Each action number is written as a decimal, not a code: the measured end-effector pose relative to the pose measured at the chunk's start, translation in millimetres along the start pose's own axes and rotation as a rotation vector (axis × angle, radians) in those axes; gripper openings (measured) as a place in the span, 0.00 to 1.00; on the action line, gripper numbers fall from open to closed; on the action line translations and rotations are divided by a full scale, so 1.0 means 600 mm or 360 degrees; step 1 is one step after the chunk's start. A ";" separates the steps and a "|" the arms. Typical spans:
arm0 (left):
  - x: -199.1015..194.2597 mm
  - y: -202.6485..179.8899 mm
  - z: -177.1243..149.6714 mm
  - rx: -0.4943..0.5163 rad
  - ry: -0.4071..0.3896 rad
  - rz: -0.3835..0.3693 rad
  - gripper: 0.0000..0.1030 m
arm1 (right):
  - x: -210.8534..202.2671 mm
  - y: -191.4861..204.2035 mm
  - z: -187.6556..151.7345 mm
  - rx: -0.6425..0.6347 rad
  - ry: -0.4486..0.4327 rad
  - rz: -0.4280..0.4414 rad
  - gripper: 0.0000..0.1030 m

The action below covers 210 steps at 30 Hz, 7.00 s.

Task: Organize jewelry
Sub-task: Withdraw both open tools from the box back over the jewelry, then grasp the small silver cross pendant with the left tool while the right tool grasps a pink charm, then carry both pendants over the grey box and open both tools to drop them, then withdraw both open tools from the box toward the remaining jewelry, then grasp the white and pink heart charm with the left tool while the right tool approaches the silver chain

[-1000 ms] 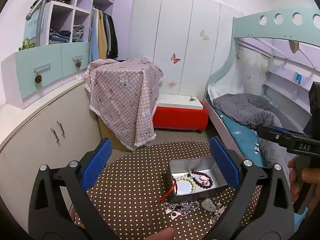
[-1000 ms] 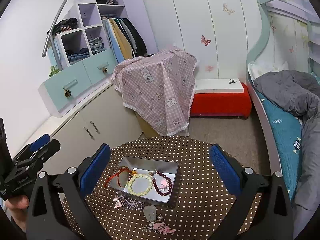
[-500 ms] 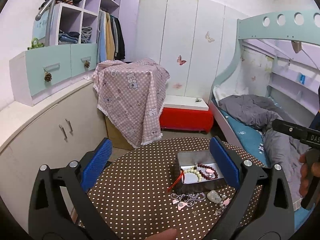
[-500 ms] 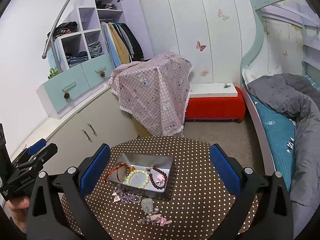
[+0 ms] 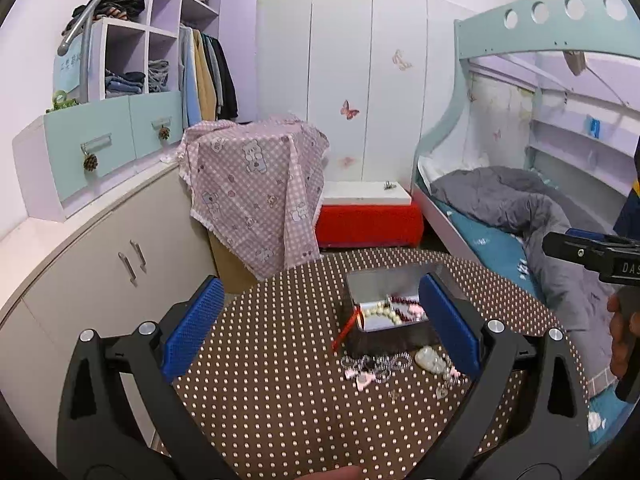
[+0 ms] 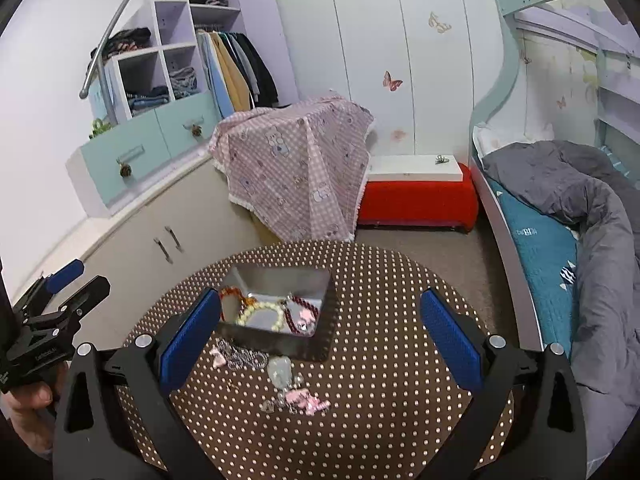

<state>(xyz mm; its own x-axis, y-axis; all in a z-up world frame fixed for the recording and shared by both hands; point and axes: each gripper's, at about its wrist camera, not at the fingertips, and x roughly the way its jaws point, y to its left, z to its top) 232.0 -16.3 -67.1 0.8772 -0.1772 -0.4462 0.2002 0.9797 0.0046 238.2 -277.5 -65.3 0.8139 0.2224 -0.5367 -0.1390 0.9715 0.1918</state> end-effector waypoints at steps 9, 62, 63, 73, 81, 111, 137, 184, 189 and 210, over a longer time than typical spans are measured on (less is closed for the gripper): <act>0.016 -0.021 -0.050 0.0028 0.0145 -0.0056 0.93 | 0.010 -0.004 -0.041 0.0011 0.0085 -0.0005 0.93; 0.146 -0.086 -0.168 0.0012 0.0667 -0.0275 0.09 | 0.130 -0.025 -0.183 -0.0110 0.0499 -0.0039 0.91; 0.143 -0.083 -0.169 -0.0001 0.0657 -0.0269 0.09 | 0.133 -0.020 -0.183 -0.0138 0.0495 -0.0036 0.86; 0.138 -0.053 -0.169 -0.0047 0.0646 -0.0251 0.10 | 0.154 0.008 -0.185 -0.0324 0.0518 -0.0029 0.48; 0.136 -0.049 -0.173 -0.0058 0.0641 -0.0279 0.10 | 0.152 -0.002 -0.187 -0.0280 0.0523 0.0047 0.48; 0.095 -0.023 -0.148 -0.0069 0.0528 -0.0305 0.10 | 0.090 0.013 -0.154 -0.0324 0.0375 0.0131 0.16; 0.161 -0.054 0.075 0.0058 0.0222 -0.0435 0.11 | 0.143 0.037 0.069 -0.0220 0.0193 0.0384 0.17; 0.077 0.000 -0.083 -0.0016 0.0286 -0.0039 0.94 | 0.056 -0.024 -0.026 0.0052 0.0144 0.0170 0.92; 0.119 -0.023 -0.123 0.0024 0.0417 -0.0037 0.94 | 0.080 -0.037 -0.076 0.0083 0.0269 0.0175 0.92; 0.195 -0.018 -0.153 -0.0066 0.0667 -0.0027 0.70 | 0.119 -0.029 -0.134 0.0117 0.0429 0.0220 0.92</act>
<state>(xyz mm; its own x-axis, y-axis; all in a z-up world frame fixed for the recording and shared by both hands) 292.5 -39.3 -201.8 0.6187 -0.1483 -0.7715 0.1876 0.9815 -0.0382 253.6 -271.9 -172.8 0.6101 0.3749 -0.6980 -0.1889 0.9244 0.3314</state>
